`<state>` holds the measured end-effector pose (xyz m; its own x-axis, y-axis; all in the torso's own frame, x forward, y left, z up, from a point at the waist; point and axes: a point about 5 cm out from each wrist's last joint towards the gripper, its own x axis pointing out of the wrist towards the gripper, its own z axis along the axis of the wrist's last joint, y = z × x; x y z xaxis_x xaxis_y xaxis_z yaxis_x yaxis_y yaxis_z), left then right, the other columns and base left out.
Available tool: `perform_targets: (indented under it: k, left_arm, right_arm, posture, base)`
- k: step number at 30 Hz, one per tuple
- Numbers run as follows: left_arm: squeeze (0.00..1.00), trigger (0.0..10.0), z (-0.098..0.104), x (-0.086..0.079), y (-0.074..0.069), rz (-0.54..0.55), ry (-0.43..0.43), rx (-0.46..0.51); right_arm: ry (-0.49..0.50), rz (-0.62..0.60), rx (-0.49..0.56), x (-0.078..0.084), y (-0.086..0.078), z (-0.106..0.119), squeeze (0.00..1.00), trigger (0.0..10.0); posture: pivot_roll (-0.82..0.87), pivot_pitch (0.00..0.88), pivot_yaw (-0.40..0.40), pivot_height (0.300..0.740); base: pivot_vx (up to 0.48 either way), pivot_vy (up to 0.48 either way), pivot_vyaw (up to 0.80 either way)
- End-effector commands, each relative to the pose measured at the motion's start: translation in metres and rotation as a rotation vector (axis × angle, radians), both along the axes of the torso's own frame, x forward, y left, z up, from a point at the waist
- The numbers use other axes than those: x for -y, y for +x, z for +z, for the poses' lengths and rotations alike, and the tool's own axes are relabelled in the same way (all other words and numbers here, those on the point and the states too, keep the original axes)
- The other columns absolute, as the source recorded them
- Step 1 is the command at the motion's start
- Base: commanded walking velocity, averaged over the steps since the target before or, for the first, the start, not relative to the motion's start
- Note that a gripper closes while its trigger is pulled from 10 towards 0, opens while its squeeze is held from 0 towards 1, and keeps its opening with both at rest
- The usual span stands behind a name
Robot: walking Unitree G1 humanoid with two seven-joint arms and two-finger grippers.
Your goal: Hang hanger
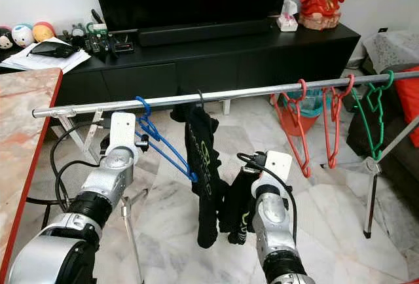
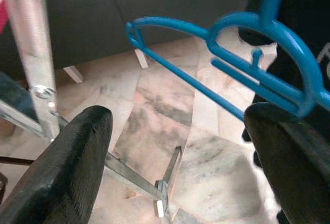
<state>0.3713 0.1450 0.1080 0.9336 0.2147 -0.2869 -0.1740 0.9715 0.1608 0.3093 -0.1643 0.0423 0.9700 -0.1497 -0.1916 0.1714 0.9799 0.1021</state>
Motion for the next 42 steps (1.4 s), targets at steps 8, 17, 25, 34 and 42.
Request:
perform_targets:
  k: [8, 17, 25, 34, 42]
  left_arm:
    - [0.00, 10.0, 0.011, -0.002, 0.002, -0.007, -0.041, 0.083]
    - [0.00, 10.0, 0.011, -0.002, 0.002, -0.007, -0.041, 0.083]
    - [0.00, 10.0, 0.011, -0.002, 0.002, -0.007, -0.041, 0.083]
    - [0.00, 10.0, 0.000, 0.015, -0.013, -0.315, -0.022, 0.194]
    - [0.00, 10.0, -0.006, 0.019, -0.028, -0.434, -0.015, 0.235]
  right_arm:
    - [0.000, -0.001, 0.036, -0.001, 0.005, 0.007, 0.00, 10.0]
    - [0.000, -0.001, 0.036, -0.001, 0.005, 0.007, 0.00, 10.0]
    - [0.000, -0.001, 0.036, -0.001, 0.005, 0.007, 0.00, 10.0]
    - [0.005, -0.002, 0.037, -0.002, 0.003, 0.006, 0.00, 10.0]
    - [0.006, 0.007, 0.037, -0.004, 0.003, 0.006, 0.00, 10.0]
  posture:
    - [0.00, 0.000, 0.028, 0.740]
    - [0.00, 0.000, 0.028, 0.740]
    - [0.00, 0.000, 0.028, 0.740]
    - [0.00, 0.000, 0.030, 0.740]
    - [0.01, 0.000, 0.024, 0.740]
  base:
    - [0.000, 0.000, 0.00]
    - [0.000, 0.000, 0.00]
    - [0.000, 0.000, 0.00]
    - [0.000, 0.000, 0.00]
    - [0.000, 0.000, 0.00]
